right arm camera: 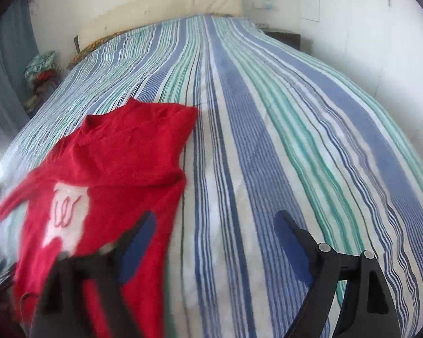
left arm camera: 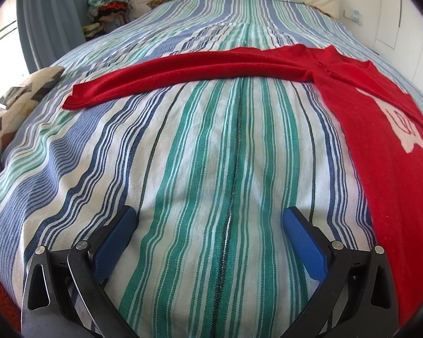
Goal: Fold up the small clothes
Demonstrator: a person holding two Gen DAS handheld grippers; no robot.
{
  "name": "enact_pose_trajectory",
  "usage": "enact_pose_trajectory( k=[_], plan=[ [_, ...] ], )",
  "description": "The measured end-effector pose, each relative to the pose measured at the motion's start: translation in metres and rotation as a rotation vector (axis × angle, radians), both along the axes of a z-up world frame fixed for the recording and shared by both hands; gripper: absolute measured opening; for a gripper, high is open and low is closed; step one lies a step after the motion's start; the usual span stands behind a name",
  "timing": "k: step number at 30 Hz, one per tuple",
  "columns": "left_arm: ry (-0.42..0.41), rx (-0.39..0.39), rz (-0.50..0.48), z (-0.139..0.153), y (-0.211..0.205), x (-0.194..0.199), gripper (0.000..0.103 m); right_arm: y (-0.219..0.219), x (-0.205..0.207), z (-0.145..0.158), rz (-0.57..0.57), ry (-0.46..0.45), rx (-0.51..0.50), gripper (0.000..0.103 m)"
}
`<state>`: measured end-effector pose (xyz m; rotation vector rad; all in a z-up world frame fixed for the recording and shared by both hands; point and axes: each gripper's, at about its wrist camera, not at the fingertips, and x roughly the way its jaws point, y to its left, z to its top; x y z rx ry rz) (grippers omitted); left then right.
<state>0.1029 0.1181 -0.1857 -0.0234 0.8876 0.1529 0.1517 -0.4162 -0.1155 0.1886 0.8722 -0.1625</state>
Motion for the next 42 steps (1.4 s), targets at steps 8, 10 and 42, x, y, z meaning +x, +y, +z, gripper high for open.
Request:
enact_pose_trajectory(
  k=[8,10,42],
  plan=[
    [-0.017,0.012,0.002,-0.001,-0.002,-0.003,0.103,-0.022,-0.114,0.008,-0.227,-0.145,0.090,0.088],
    [-0.025,0.019,0.002,-0.002,-0.003,-0.003,0.103,-0.022,-0.133,0.026,-0.294,-0.246,0.067,0.091],
    [-0.036,0.021,0.003,-0.002,-0.003,-0.005,0.103,0.232,-0.179,0.084,0.551,-0.334,0.094,0.098]
  ],
)
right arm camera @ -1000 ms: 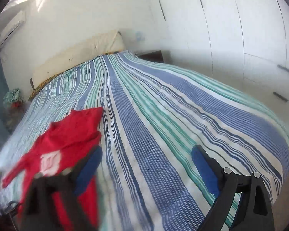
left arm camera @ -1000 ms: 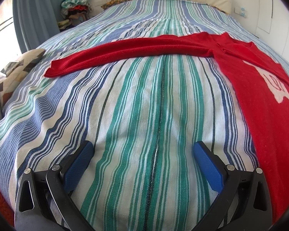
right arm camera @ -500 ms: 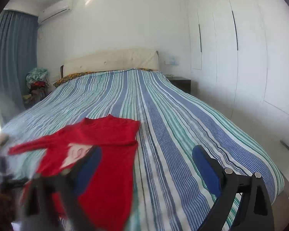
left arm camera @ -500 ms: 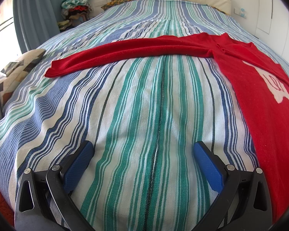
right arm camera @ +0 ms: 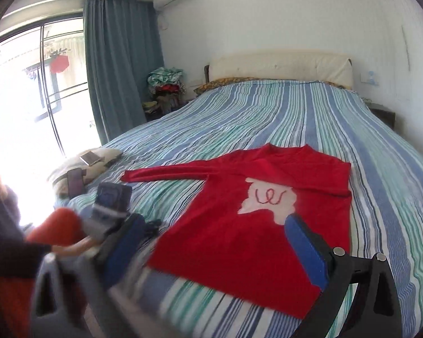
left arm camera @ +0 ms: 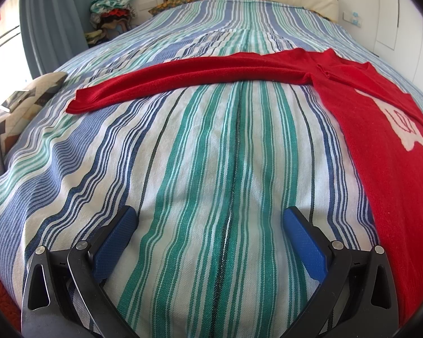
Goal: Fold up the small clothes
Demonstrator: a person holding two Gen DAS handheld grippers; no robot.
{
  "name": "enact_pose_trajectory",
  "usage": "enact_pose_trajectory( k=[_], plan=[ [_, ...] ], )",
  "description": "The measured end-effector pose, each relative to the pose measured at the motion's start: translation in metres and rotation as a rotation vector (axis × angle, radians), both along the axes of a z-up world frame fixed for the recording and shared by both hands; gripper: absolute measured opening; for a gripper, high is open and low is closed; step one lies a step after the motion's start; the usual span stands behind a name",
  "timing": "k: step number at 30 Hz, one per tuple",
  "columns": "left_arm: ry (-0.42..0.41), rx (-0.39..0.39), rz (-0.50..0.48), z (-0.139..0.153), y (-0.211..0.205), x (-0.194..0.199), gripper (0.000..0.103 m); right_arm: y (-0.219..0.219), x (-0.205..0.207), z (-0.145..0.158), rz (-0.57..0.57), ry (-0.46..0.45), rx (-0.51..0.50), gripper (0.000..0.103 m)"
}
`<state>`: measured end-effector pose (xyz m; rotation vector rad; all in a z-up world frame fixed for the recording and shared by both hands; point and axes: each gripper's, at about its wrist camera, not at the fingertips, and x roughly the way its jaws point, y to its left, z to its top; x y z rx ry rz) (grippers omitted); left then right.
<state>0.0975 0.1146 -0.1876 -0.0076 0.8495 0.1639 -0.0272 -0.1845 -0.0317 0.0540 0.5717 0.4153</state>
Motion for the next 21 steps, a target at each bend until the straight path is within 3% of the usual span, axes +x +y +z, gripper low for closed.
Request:
enact_pose_trajectory(
  k=[4,7,21],
  plan=[
    [0.000,0.000,0.000,0.000,0.000,0.000,0.103,0.027,0.010,-0.048,0.065,0.138,-0.076,0.098],
    [-0.001,0.000,0.000,0.000,0.000,0.000,0.103,0.032,0.013,-0.065,0.072,0.173,-0.120,0.098],
    [-0.002,0.001,-0.001,0.000,0.000,0.000,0.103,0.029,0.010,-0.070,0.065,0.181,-0.133,0.098]
  ],
)
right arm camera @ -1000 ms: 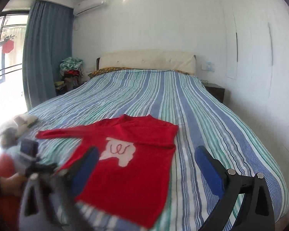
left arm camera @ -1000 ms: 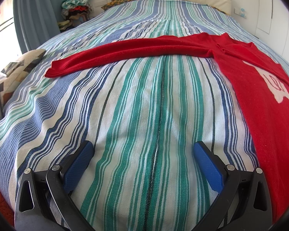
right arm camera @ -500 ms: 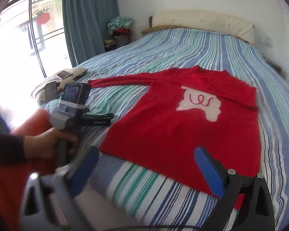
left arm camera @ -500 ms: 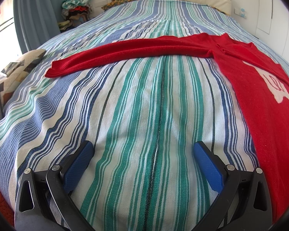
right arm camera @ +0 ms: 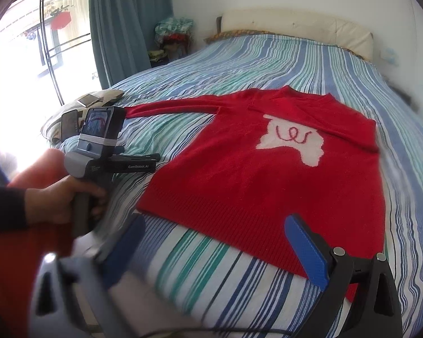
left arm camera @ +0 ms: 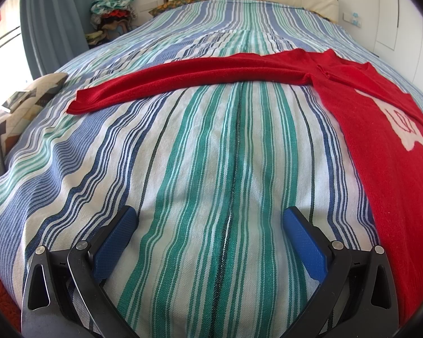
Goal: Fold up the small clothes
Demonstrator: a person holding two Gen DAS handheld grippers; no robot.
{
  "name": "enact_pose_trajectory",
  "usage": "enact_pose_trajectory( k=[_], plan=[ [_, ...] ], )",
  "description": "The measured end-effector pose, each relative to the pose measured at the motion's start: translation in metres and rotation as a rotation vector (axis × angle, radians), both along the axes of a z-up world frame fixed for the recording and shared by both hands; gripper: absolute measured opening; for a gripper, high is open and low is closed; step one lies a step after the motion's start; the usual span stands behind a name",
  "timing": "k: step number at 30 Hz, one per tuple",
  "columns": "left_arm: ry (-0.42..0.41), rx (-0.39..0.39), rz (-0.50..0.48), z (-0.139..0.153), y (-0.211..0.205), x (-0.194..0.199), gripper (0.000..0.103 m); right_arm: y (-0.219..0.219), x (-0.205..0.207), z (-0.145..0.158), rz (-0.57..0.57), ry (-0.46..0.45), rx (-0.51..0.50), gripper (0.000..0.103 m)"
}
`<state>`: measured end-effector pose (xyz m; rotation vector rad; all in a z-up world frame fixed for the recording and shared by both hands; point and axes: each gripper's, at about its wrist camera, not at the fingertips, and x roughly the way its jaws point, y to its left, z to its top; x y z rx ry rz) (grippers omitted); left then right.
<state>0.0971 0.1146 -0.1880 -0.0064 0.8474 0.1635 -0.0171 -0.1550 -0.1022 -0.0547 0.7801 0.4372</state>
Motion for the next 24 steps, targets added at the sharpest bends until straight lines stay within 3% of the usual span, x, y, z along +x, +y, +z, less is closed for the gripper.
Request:
enact_pose_trajectory(
  k=[24],
  plan=[
    [-0.002,0.001,0.000,-0.0007,-0.0005,-0.0008,0.103,0.0008,-0.0019,-0.0002,0.007,0.001,0.019,0.098]
  ],
)
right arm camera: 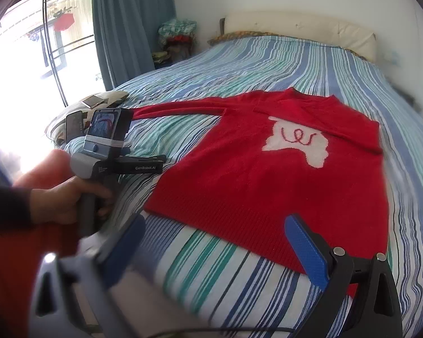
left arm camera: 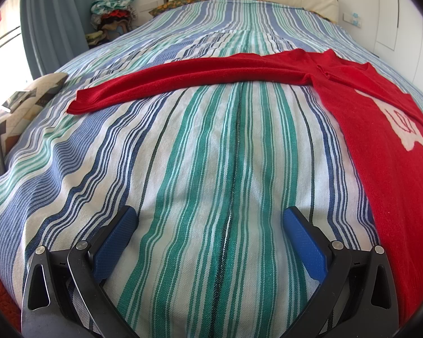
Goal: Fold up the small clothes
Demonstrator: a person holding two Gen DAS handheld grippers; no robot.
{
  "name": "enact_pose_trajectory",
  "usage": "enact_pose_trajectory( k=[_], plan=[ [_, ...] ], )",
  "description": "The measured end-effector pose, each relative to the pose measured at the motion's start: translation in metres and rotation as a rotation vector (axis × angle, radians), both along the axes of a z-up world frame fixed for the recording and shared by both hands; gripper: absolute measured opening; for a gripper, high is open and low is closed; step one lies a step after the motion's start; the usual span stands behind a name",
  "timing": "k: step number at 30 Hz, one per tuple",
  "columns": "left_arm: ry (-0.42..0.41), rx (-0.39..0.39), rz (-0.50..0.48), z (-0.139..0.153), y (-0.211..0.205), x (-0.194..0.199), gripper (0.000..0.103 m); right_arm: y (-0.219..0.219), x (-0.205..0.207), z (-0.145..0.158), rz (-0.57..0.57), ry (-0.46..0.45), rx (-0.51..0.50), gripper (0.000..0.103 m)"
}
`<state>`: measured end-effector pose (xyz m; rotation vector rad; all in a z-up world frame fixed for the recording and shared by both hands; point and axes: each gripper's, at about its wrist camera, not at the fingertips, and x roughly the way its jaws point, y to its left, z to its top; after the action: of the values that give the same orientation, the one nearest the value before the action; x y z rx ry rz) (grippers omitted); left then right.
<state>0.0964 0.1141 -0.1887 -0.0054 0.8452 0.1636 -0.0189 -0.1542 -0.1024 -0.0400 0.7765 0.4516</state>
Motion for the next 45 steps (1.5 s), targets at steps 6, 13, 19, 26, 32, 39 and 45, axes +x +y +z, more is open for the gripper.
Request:
enact_pose_trajectory(
  k=[6,13,19,26,32,39,45],
  plan=[
    [0.001,-0.001,0.000,0.000,0.000,0.000,0.103,-0.002,0.001,0.000,-0.009,0.003,0.010,0.098],
    [0.008,-0.006,0.000,0.003,0.002,0.000,0.103,-0.002,0.000,0.000,-0.009,0.007,0.010,0.098],
    [0.027,-0.225,0.000,0.048,0.034,0.002,0.101,-0.001,0.000,-0.001,-0.012,0.007,0.010,0.098],
    [-0.101,-0.563,0.290,0.084,0.162,0.025,0.101,-0.002,0.002,-0.003,-0.005,0.014,0.025,0.098],
    [-0.011,-0.667,0.443,0.047,0.241,0.072,0.084,0.001,0.002,-0.006,0.015,0.022,0.031,0.098],
    [0.045,-0.592,0.437,0.022,0.243,0.118,0.024,0.009,0.002,-0.011,0.033,0.038,0.003,0.098],
    [0.003,-0.362,0.267,0.100,0.177,0.157,0.003,0.009,0.005,-0.013,0.037,0.051,0.027,0.098]
  ],
)
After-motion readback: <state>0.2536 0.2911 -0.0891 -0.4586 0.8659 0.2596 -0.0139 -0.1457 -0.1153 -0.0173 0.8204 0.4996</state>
